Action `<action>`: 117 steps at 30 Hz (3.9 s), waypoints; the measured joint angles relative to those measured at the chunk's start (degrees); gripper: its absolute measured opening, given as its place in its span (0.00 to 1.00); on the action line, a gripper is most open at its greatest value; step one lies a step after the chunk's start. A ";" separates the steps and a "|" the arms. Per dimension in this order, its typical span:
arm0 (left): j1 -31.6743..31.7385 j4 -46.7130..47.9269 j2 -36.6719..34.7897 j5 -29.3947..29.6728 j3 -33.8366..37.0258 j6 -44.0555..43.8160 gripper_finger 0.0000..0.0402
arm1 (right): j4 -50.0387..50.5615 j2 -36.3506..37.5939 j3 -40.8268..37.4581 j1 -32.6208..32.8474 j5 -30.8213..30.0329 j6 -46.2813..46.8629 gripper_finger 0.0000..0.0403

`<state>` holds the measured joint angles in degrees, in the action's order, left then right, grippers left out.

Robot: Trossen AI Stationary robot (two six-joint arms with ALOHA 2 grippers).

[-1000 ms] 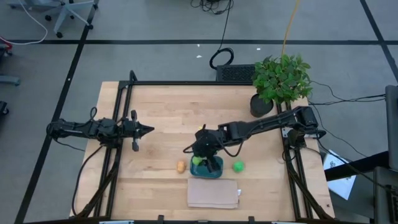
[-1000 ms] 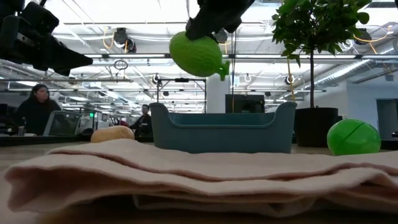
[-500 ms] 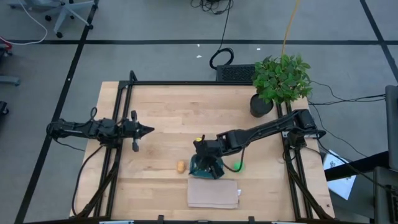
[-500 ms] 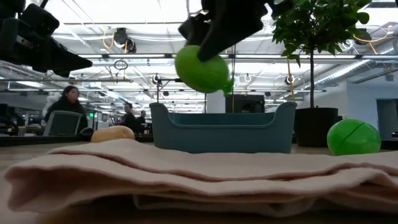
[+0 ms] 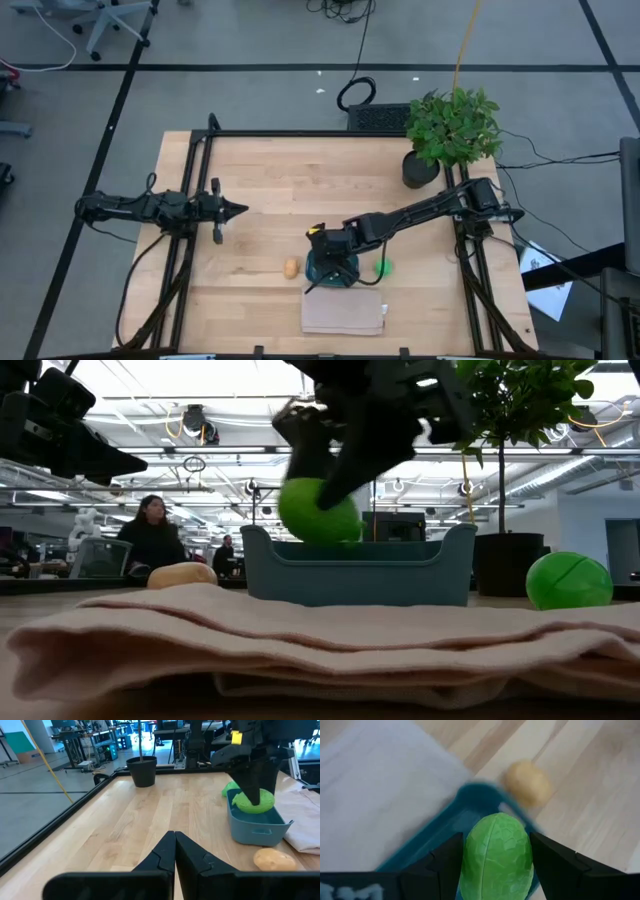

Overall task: Pick and placing Produce into tupperware
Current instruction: Put the green melon into the dark blue bin

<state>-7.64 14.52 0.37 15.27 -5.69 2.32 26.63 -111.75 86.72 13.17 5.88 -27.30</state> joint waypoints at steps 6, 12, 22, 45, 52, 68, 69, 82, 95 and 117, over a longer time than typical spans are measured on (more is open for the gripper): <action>-0.02 0.24 0.01 0.00 0.00 0.14 0.02 | 0.57 -2.18 0.01 0.29 0.13 -1.09 0.51; 0.00 0.25 -0.01 -0.03 0.00 0.06 0.02 | 0.52 -2.53 0.01 0.46 0.14 -0.05 0.51; -0.02 0.23 -0.01 -0.17 0.00 0.03 0.02 | -3.53 -2.55 -2.80 0.46 0.17 1.02 0.51; 0.00 0.24 0.00 -0.17 0.00 0.40 0.02 | -5.41 -2.53 -4.12 -0.01 0.19 -0.26 0.51; 0.00 0.24 -0.01 -0.17 0.00 0.44 0.02 | -6.35 -2.53 -4.14 -1.15 0.21 5.58 0.51; 0.00 0.25 -0.01 -0.17 0.00 0.42 0.02 | -9.91 -2.53 -4.14 -1.55 3.25 13.16 0.51; -0.01 0.25 -0.01 -0.17 0.00 0.42 0.02 | -9.89 -2.53 -4.14 -1.55 3.26 13.57 0.51; 0.00 0.29 -0.01 -0.20 0.00 0.42 0.02 | -9.39 -4.86 -4.03 -1.09 2.89 11.21 0.51; 0.00 0.31 -0.01 -0.20 0.02 0.42 0.02 | -8.26 -5.22 -4.16 -1.07 2.74 10.60 0.54; 0.00 0.31 0.00 -0.21 0.02 0.42 0.02 | -7.95 -4.06 -4.16 -1.16 1.17 14.20 0.66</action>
<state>-7.64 14.83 0.37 15.06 -5.67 2.74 18.68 -115.81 82.56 12.01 7.05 -13.10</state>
